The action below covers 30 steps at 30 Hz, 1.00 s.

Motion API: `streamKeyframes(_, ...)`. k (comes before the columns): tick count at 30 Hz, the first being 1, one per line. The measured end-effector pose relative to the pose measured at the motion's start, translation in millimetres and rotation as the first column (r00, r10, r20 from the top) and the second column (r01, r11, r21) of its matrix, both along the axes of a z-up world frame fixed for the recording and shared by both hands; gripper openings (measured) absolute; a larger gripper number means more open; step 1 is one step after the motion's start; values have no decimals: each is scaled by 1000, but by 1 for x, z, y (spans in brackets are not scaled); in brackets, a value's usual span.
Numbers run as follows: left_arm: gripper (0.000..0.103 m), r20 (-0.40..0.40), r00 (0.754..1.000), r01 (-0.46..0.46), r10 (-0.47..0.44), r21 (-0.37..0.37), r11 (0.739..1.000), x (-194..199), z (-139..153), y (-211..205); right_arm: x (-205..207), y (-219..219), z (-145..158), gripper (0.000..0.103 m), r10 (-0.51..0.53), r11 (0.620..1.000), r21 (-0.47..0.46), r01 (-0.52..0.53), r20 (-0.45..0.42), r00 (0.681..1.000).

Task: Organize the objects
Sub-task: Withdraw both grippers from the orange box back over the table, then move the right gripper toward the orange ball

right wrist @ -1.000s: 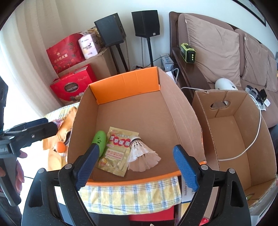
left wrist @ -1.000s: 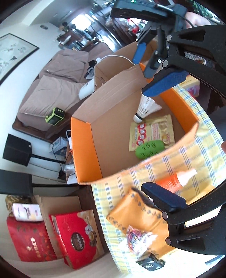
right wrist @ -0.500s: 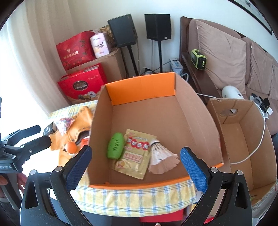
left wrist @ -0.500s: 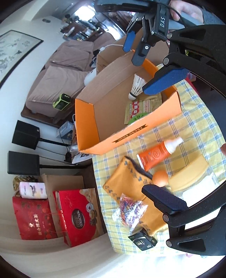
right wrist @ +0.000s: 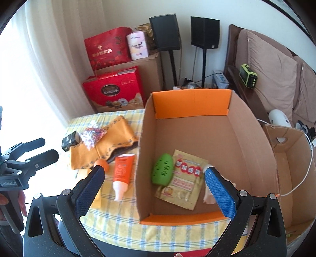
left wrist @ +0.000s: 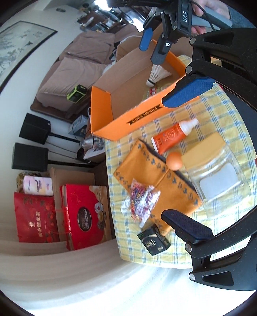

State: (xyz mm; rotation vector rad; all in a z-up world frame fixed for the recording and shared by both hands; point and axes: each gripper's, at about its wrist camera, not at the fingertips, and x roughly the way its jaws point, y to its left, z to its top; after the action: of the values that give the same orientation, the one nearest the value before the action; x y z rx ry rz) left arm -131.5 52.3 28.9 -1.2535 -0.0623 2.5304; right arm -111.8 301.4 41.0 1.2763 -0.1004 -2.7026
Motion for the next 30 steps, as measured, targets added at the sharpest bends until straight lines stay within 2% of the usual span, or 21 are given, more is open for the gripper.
streamKeyframes(5,103,23,999,-37,37,14,999,2,-13,-27,-1,-19,-7,103,59,997,-50,-58,14,998)
streamKeyframes(14,103,84,993,-88,85,33,996,4,-42,-64,-5,-66,-20,100,165,986,-35,-164,25,986)
streamKeyframes(18,103,109,991,-77,72,40,996,4,-54,-70,-11,-77,-25,97,187,981,-52,-185,38,982)
streamKeyframes(21,103,124,989,-88,81,49,995,1,-59,-74,-13,-85,-30,89,204,978,-56,-201,48,978)
streamKeyframes(23,103,131,987,-97,88,63,993,-2,-62,-77,-15,-91,-34,78,218,975,-54,-215,62,974)
streamKeyframes(25,103,137,987,-97,86,75,992,-5,-63,-77,-18,-95,-39,72,228,973,-51,-225,79,970)
streamKeyframes(30,102,156,986,-71,54,104,992,-19,-62,-71,-21,-97,-45,70,229,972,-65,-224,92,969)
